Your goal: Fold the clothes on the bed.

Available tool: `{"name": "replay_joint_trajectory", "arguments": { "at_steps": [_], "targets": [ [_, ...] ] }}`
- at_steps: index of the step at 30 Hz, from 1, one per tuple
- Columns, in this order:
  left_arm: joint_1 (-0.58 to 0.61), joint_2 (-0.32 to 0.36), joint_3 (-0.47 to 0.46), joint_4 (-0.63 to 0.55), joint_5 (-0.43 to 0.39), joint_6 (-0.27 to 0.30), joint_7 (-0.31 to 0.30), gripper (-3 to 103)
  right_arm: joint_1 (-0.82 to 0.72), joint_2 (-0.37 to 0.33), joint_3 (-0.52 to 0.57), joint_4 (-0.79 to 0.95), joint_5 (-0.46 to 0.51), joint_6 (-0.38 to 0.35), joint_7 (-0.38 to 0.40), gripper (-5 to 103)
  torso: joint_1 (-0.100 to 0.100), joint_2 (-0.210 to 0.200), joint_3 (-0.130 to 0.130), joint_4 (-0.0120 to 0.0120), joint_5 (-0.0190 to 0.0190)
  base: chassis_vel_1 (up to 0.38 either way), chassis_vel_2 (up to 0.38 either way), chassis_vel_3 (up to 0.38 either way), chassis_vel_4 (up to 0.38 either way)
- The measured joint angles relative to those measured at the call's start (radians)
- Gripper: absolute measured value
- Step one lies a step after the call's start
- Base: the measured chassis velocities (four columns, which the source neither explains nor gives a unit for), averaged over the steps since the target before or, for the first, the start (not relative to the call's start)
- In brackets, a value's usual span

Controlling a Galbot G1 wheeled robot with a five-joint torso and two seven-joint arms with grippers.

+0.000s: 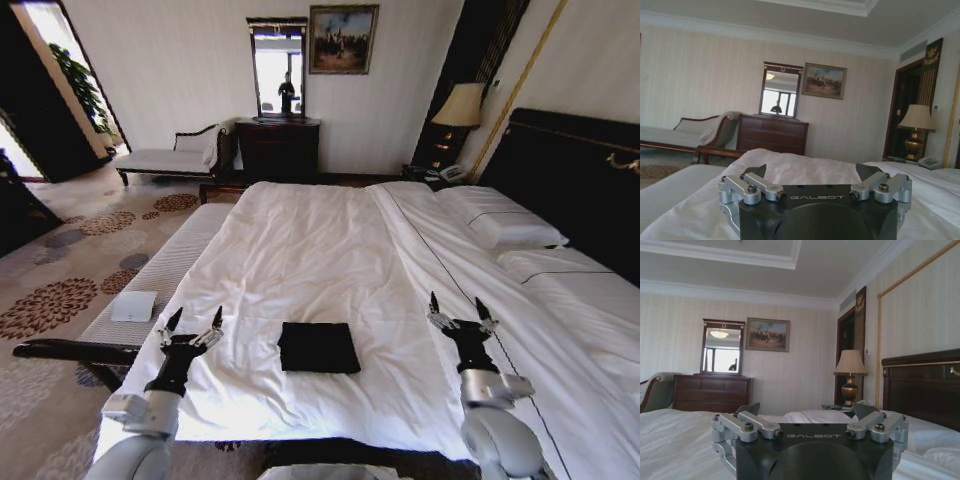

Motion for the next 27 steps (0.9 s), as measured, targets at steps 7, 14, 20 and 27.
{"name": "replay_joint_trajectory", "arguments": {
  "at_steps": [7, 14, 20, 27],
  "targets": [
    [0.010, -0.007, 0.015, -0.007, 0.007, -0.001, 0.005, 100, -0.012, 0.008, -0.020, 0.012, -0.010, -0.007, -0.007, 100, 0.000, 0.000, 0.000, -0.0001, 0.0001, 0.000, 0.000, 0.000, 0.000],
    [0.009, -0.007, 0.014, -0.006, 0.006, -0.001, 0.005, 100, -0.007, 0.006, -0.024, 0.008, -0.006, -0.007, -0.008, 100, 0.000, 0.000, 0.000, -0.0003, 0.0001, 0.000, 0.000, 0.000, 0.000],
    [0.008, -0.007, 0.013, -0.005, 0.004, 0.000, 0.003, 100, -0.004, 0.004, -0.027, 0.005, -0.002, -0.007, -0.009, 100, 0.000, 0.000, 0.000, -0.0002, 0.0001, 0.000, 0.000, 0.000, 0.000],
    [0.007, -0.007, 0.012, -0.004, 0.003, 0.001, 0.002, 100, -0.002, 0.003, -0.028, 0.003, 0.000, -0.007, -0.010, 100, 0.000, 0.000, 0.000, -0.0003, 0.0001, 0.000, 0.000, 0.000, 0.000]
  ]
}}
